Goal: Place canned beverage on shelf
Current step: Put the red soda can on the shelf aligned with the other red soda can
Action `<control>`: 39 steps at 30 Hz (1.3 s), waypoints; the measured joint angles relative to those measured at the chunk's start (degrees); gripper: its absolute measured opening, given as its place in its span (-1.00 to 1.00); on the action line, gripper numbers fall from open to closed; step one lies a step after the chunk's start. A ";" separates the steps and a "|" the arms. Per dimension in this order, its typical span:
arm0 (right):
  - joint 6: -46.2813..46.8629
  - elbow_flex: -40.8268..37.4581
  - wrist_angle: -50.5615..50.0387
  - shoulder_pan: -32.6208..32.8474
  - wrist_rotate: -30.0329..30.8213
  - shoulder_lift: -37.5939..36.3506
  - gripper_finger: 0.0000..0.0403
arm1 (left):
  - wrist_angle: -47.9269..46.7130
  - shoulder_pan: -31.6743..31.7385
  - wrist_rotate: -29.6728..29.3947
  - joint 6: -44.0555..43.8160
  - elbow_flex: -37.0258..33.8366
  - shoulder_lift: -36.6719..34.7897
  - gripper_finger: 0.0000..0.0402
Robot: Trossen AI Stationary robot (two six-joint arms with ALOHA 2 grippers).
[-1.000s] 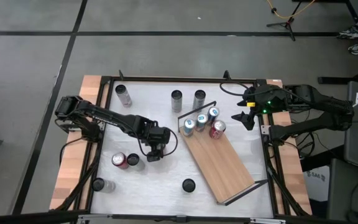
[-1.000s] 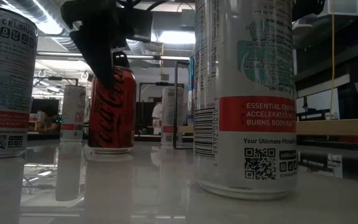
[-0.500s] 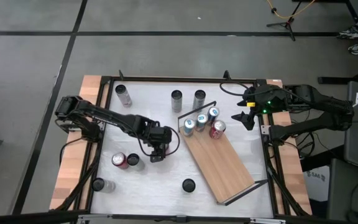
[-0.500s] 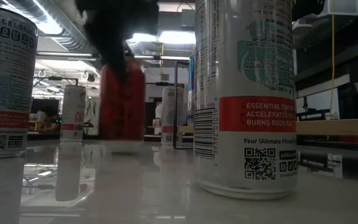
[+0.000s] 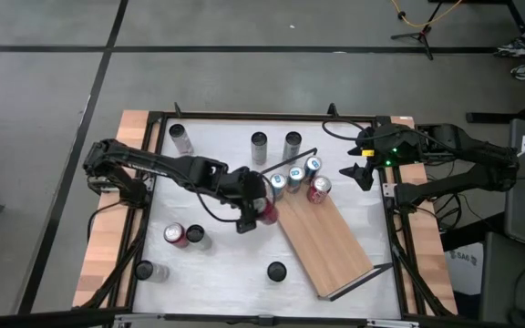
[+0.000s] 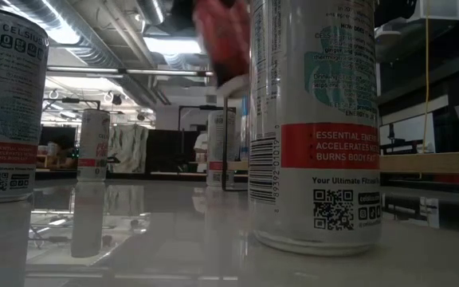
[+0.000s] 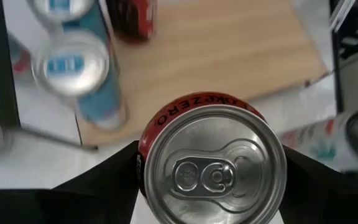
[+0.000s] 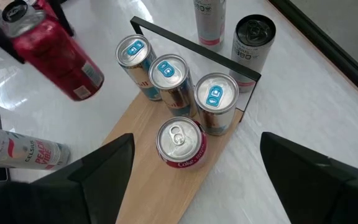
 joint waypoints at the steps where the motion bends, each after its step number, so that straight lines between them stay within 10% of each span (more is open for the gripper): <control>1: 0.00 0.00 -0.02 0.00 -0.01 0.00 0.67 | -0.34 0.00 0.03 0.00 2.01 1.15 0.38; 16: 0.00 0.00 -0.01 0.00 -0.42 0.00 0.67 | -11.48 4.71 2.27 1.49 35.41 22.87 0.38; 39: 0.00 0.00 -0.01 -0.02 -0.44 0.00 0.67 | -12.47 6.04 1.83 0.55 35.57 28.89 0.44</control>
